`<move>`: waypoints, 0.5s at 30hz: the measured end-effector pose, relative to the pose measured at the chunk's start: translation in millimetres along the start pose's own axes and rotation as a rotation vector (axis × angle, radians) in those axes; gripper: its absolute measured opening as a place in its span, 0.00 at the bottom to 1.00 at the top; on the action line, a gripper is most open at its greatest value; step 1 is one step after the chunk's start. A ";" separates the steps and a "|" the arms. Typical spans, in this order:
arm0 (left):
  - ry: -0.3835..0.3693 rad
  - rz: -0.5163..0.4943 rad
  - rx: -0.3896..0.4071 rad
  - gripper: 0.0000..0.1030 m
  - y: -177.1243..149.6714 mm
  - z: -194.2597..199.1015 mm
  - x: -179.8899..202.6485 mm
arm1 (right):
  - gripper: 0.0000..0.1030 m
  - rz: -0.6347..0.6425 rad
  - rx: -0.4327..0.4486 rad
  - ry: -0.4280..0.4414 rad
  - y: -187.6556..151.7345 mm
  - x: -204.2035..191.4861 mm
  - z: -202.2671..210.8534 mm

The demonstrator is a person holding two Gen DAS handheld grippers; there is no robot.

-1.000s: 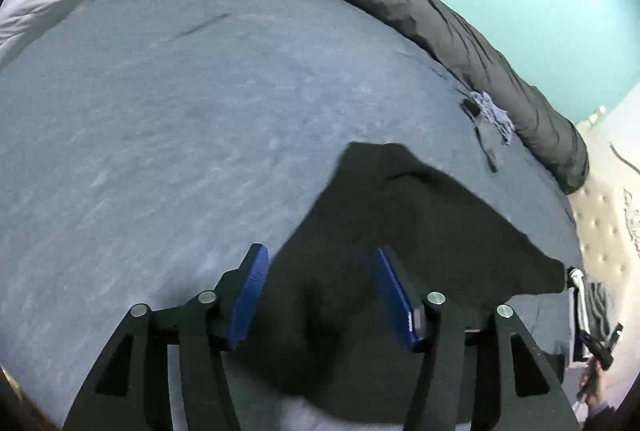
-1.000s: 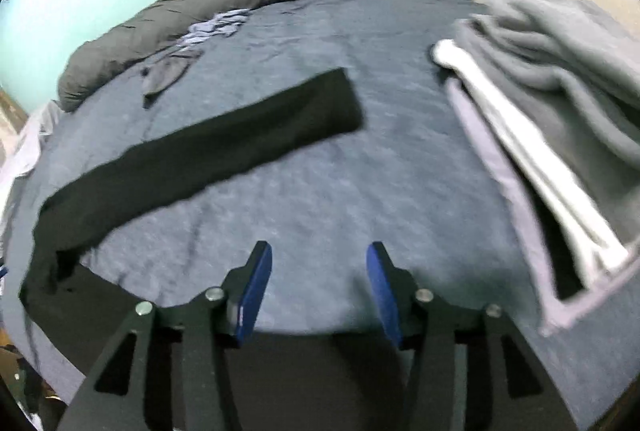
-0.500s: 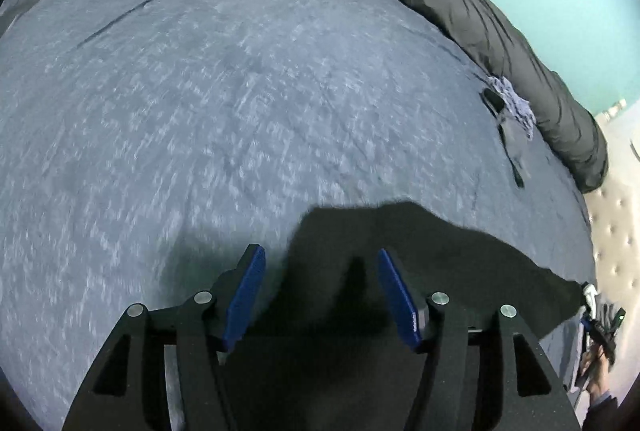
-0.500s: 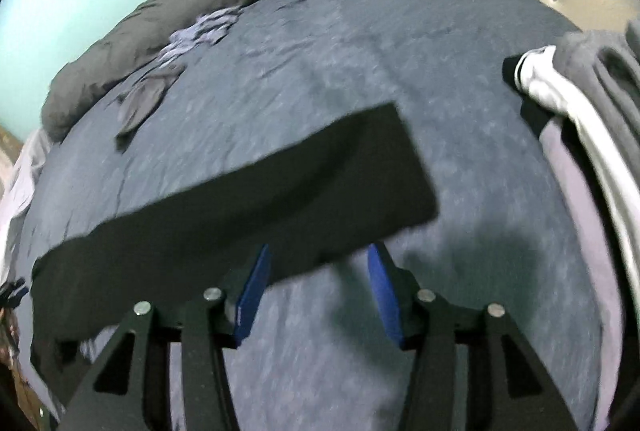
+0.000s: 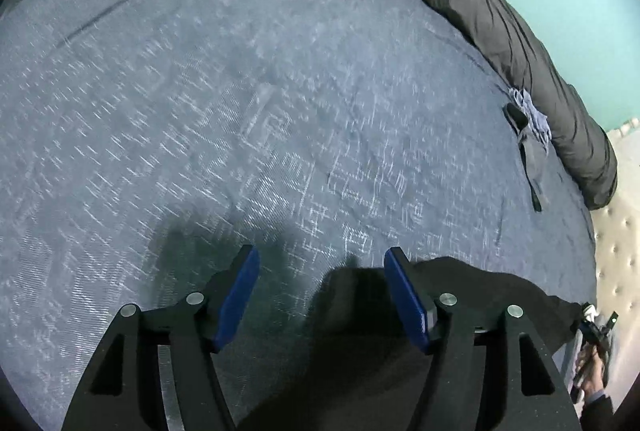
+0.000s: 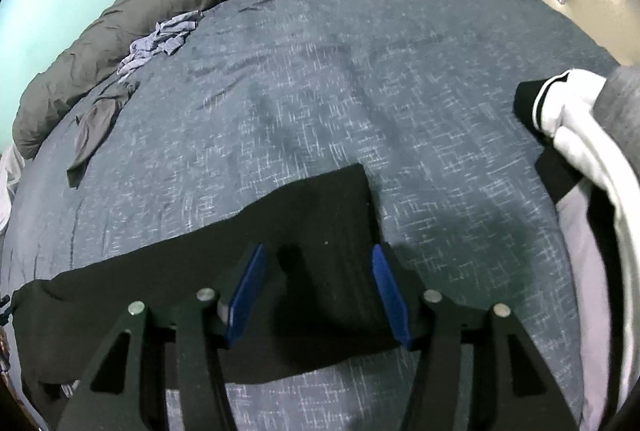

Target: Fold clothes

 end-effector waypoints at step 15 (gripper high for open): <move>-0.149 -0.066 -0.055 0.20 -27.2 2.1 32.2 | 0.25 0.068 -0.049 0.105 -15.3 -18.7 -9.6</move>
Point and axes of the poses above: each gripper's, at about its wrist camera, not at the fingertips, and z roughly against the way its jaws point, x to its right, y to its top, the point moved 6 cm from there along -z, roughly the way its jaws point, and after that the axes turned 6 degrees about z, right-handed, at the moved point
